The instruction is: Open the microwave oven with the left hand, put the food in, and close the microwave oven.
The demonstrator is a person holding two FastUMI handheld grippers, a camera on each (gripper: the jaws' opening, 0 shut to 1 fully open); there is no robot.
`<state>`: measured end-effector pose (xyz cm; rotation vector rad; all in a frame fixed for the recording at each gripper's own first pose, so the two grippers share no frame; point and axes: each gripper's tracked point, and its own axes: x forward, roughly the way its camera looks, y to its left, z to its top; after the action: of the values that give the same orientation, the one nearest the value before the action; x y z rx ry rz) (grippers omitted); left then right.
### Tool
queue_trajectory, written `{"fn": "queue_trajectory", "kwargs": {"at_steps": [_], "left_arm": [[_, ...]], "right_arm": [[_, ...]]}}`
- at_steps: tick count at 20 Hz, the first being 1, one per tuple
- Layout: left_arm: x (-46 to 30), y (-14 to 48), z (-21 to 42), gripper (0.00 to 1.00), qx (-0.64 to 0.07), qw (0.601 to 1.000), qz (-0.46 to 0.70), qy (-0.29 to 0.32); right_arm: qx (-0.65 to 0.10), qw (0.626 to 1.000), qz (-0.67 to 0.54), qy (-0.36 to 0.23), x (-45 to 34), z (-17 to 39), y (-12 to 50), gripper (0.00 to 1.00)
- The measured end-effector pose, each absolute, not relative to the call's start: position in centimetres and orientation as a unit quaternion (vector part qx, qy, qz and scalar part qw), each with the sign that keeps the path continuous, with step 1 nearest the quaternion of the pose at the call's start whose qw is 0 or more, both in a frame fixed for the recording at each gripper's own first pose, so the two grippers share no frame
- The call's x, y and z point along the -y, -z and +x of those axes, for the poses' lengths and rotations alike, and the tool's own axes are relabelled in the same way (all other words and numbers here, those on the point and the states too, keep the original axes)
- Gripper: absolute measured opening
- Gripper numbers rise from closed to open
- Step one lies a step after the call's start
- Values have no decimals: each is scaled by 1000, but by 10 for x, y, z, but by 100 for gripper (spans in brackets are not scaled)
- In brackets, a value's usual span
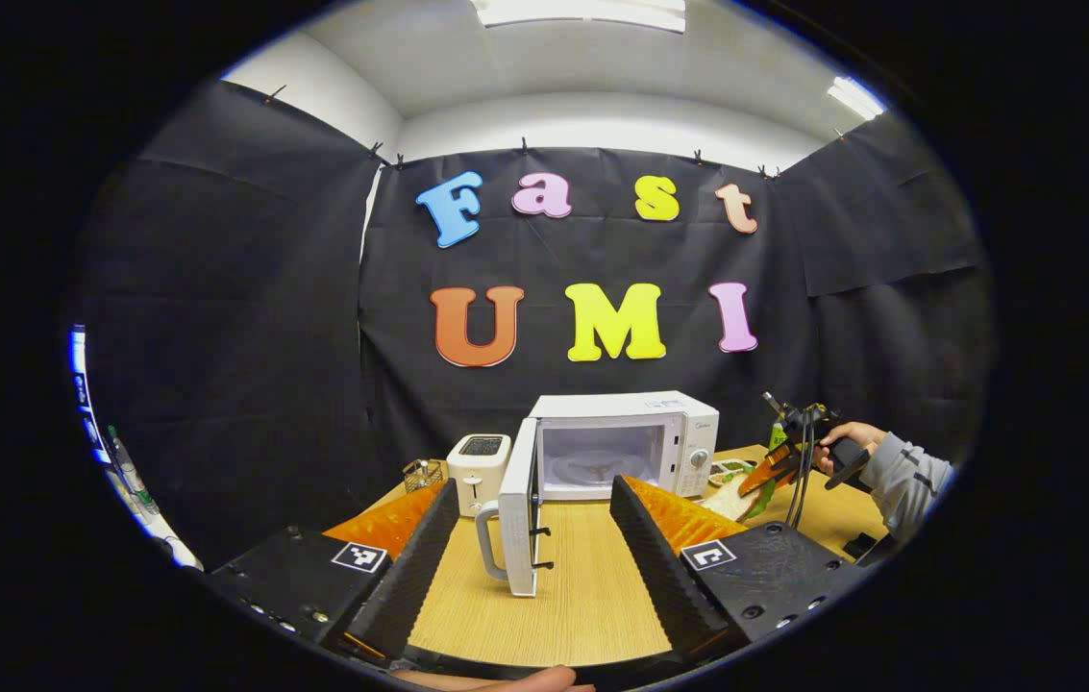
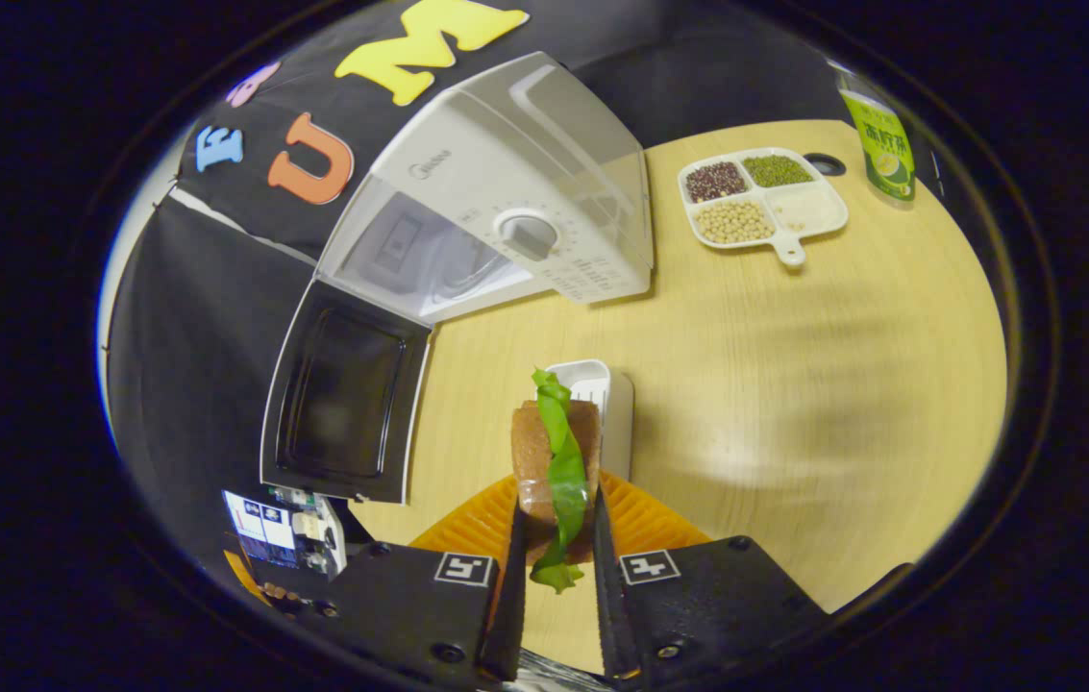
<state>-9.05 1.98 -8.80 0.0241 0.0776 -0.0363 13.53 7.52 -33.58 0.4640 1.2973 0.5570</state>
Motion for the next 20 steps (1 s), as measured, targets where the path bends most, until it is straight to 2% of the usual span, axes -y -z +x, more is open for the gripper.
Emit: {"fn": "queue_trajectory", "kwargs": {"at_steps": [1,4,5,6,10,17,18,19,20], "left_arm": [[-23,90,-95,95,-38,999,12,17],[-37,83,-112,95,-17,1000,6,-4],[-39,84,-119,100,-15,1000,7,-5],[-40,85,-125,95,-14,1000,7,-3],[-46,92,-142,95,-19,1000,6,3],[-58,104,-147,95,-31,1000,3,2],[-59,106,-147,100,-31,1000,2,1],[-62,109,-145,95,-32,999,2,-2],[-64,113,-143,95,-34,999,1,-4]], "right_arm": [[-580,751,190,-250,-76,132,325,35],[-545,789,124,-256,-90,114,288,35],[-530,802,98,-257,-96,110,276,35],[-515,814,69,-259,-102,103,266,35],[-447,852,-29,-270,-136,84,237,35],[-354,895,-98,-254,-210,80,240,35],[-347,899,-101,-247,-219,83,246,35],[-342,903,-100,-238,-226,85,251,35],[-338,908,-99,-228,-232,88,258,35]]}}
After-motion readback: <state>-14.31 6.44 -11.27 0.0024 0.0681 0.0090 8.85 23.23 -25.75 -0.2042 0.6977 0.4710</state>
